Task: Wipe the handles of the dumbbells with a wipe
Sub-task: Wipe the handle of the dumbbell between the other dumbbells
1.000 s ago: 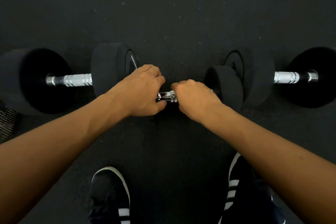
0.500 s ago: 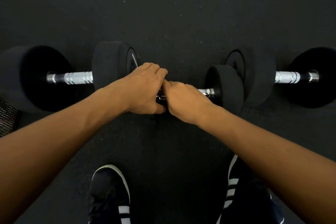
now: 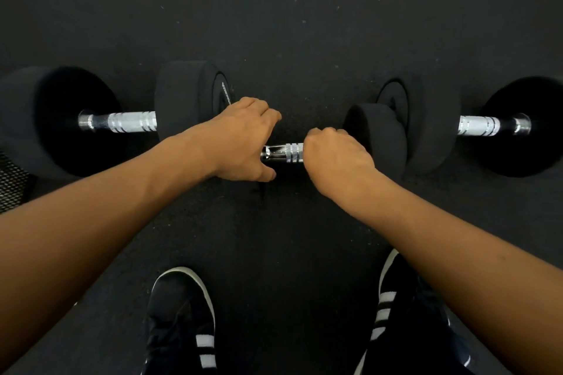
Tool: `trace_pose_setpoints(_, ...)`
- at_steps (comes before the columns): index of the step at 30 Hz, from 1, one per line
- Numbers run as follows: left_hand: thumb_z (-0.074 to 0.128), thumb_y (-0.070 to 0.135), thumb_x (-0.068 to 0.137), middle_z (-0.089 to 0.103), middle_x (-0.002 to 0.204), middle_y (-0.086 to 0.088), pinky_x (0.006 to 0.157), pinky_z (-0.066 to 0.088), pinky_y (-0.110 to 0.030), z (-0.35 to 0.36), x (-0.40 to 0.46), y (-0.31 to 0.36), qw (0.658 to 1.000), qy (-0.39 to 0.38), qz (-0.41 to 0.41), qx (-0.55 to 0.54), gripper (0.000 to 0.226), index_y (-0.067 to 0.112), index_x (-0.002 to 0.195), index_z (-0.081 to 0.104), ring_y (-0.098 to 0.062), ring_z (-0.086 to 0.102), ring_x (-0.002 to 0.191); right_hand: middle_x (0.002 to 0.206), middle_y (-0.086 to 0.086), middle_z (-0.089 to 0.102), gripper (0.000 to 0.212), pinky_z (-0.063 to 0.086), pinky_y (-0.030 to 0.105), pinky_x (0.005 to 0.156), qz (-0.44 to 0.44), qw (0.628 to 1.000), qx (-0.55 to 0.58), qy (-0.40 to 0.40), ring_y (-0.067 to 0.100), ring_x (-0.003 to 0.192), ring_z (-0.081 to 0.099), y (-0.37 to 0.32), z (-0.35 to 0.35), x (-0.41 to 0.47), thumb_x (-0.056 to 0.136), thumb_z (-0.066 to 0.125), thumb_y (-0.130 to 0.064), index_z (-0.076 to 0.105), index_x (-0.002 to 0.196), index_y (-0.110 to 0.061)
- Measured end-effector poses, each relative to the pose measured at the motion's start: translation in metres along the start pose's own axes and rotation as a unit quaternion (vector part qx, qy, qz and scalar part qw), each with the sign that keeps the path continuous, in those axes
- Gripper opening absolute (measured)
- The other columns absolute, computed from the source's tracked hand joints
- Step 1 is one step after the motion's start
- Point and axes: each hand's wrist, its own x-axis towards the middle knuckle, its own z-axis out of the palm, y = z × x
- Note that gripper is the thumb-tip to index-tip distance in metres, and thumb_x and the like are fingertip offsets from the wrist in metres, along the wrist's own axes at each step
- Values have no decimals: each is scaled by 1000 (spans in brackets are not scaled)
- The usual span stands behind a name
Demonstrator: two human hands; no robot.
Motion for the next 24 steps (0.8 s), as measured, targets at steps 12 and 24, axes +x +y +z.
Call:
trace_pose_setpoints(12, 73, 65, 76, 36, 152, -6, 119, 21, -33, -8, 1, -1, 999, -44, 20, 2, 104, 14, 155, 29, -24, 26, 144, 145, 8, 49, 46, 44, 33, 105, -170, 972, 98, 128, 23, 135, 47, -11, 32, -8, 100, 51, -12, 43, 146, -11)
trace_pose_setpoints(24, 70, 66, 77, 32, 154, -4, 121, 23, -37, -5, 5, -6, 999, -44, 23, 18, 105, 17, 158, 24, -25, 21, 146, 115, -1, 64, 41, 54, 17, 75, 100, 813, 574, 22, 6, 93, 62, -7, 48, -62, 108, 40, -18, 49, 144, -35)
